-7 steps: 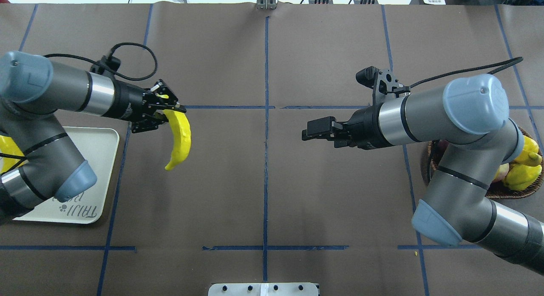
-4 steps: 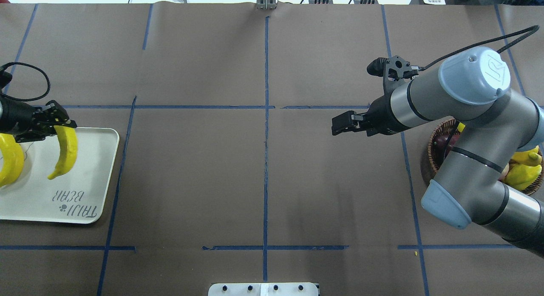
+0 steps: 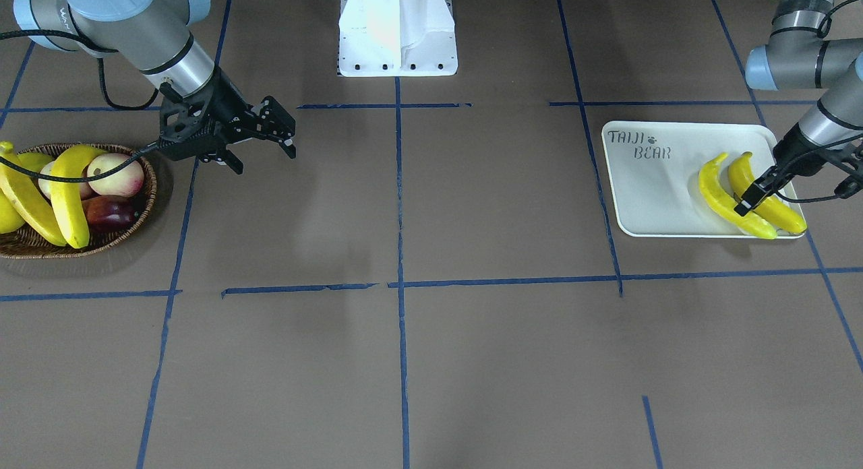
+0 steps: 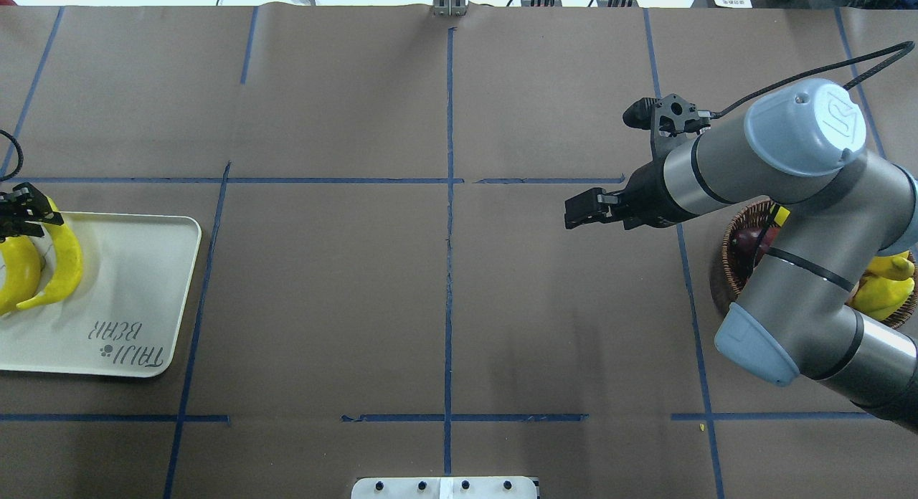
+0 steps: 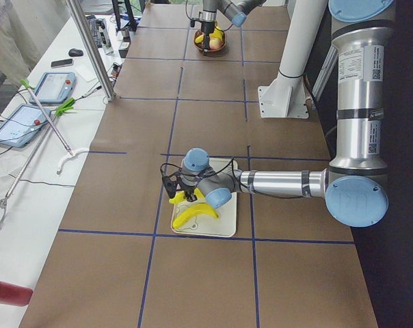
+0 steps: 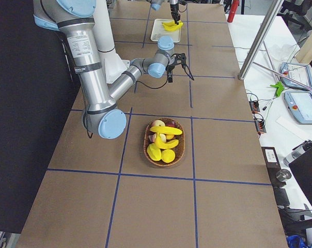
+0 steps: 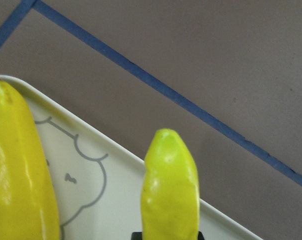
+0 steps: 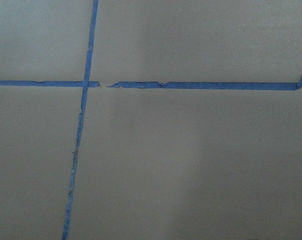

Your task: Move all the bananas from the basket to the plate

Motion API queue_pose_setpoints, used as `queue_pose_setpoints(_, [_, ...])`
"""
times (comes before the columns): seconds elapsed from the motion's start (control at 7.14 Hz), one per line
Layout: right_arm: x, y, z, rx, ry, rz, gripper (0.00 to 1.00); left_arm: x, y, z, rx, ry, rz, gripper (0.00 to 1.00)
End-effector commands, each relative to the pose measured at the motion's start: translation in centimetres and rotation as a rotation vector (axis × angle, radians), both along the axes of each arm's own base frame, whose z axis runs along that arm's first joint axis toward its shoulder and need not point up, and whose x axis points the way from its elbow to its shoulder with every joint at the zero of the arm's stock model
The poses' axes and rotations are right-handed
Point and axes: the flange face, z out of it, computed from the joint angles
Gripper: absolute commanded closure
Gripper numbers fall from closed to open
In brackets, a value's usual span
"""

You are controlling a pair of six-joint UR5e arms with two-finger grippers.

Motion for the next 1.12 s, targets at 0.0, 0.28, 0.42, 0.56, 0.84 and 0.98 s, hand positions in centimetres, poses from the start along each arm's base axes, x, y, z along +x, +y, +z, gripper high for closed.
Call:
queue_pose_setpoints(0.0, [0.6, -0.2, 0.9, -0.017, 0.013, 0.001, 0.00, -3.5, -0.2, 0.8, 0.081, -0.026, 0.043, 0.00])
queue_pose_setpoints(0.28, [7.1, -2.1, 5.7, -0.013, 0.040, -0.051, 0.00, -6.3, -0.7, -3.2, 0.112, 0.104, 0.075, 0.00])
queue_pose_setpoints(0.42, [10.9, -2.1, 9.8, 0.017, 0.081, -0.083, 0.00, -6.1, -0.9, -4.9, 0.141, 0.113, 0.075, 0.00])
queue_pose_setpoints(0.56, [13.8, -1.3, 14.2, 0.061, 0.139, -0.123, 0.00, -5.9, -0.8, -5.0, 0.143, 0.114, 0.079, 0.00])
queue_pose_setpoints(0.84, [20.7, 0.7, 21.2, 0.152, 0.231, -0.191, 0.00, -5.9, -0.7, -5.2, 0.145, 0.113, 0.076, 0.00])
queue_pose_setpoints(0.98, [23.0, 1.0, 23.0, 0.181, 0.252, -0.214, 0.00, -5.9, -0.7, -5.1, 0.144, 0.113, 0.078, 0.00])
